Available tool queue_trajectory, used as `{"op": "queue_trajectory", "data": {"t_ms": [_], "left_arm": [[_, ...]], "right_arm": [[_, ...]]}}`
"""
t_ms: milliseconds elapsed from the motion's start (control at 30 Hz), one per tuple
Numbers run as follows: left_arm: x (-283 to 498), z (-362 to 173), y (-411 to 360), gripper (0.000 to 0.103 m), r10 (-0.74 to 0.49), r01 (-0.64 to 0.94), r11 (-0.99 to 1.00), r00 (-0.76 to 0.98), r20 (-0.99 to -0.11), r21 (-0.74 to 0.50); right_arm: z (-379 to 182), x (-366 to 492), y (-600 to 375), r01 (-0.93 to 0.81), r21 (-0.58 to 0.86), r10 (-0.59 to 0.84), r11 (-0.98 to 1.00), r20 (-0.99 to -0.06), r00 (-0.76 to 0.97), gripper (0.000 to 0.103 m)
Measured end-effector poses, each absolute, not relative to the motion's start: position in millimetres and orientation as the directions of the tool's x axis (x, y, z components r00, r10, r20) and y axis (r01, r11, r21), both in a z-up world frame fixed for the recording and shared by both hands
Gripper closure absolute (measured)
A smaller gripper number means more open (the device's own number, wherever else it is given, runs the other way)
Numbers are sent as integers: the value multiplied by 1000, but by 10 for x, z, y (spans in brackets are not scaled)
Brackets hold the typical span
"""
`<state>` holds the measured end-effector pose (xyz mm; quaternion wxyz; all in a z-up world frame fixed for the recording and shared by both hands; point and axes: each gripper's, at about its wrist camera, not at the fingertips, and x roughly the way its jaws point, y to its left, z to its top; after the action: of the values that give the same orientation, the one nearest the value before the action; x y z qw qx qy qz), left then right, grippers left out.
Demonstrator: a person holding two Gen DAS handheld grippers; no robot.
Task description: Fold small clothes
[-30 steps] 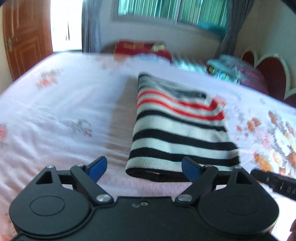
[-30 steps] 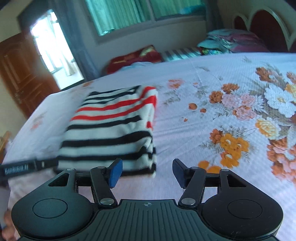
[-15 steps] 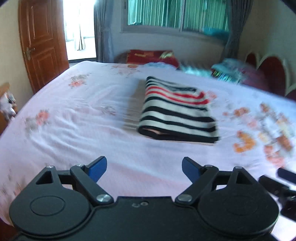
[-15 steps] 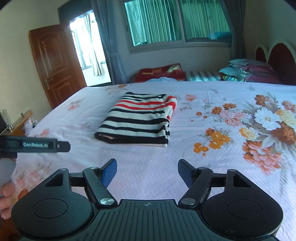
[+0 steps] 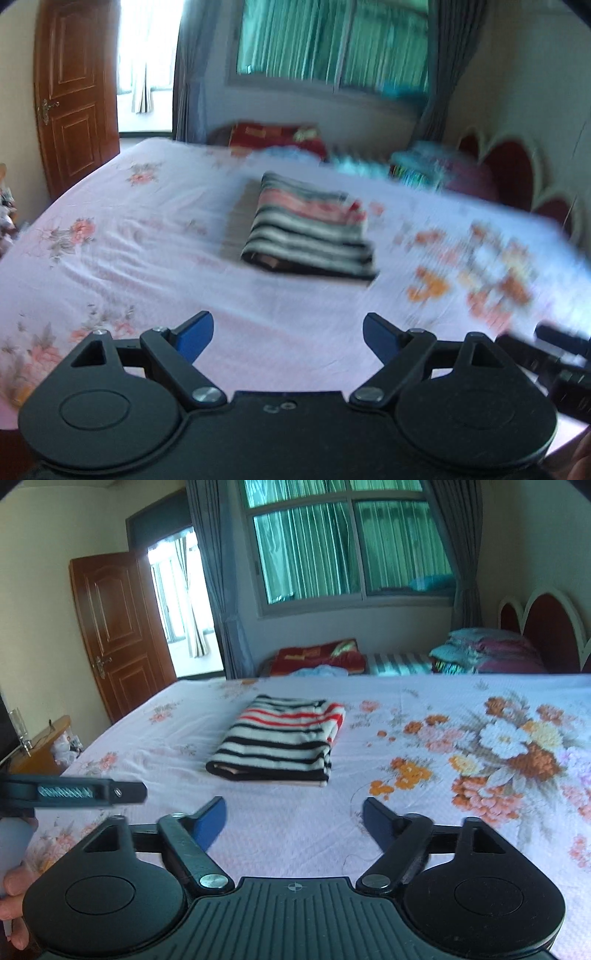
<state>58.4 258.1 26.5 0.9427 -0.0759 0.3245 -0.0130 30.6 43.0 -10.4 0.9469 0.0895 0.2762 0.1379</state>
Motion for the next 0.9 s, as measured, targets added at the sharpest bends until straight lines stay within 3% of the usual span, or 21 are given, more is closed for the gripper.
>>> {"op": "queue_trajectory", "data": {"t_ms": [100,233,400,700,900], "left_arm": [[465,346,2660,15,-52,-63,981,827,-560,-184],[435,386,2604,15,47,-84,996,817,-575,-37],[331,399,2495,15,110,-92,994,823,-558,60],[302,317,2366,15,71,-27,997,767,-638,79],[220,406,2298,15,91,-24,992,818,-568,125]], "right_arm": [[-18,181,428,-221,222,303,950,-473,827,16],[58,60,406,-230,225,310,947,-446,840,15],[68,-5,379,-228,237,313,944,-435,845,15],[-6,-52,339,-217,236,305,947,-450,839,15],[-8,-79,316,-211,235,299,949,-452,840,15]]}}
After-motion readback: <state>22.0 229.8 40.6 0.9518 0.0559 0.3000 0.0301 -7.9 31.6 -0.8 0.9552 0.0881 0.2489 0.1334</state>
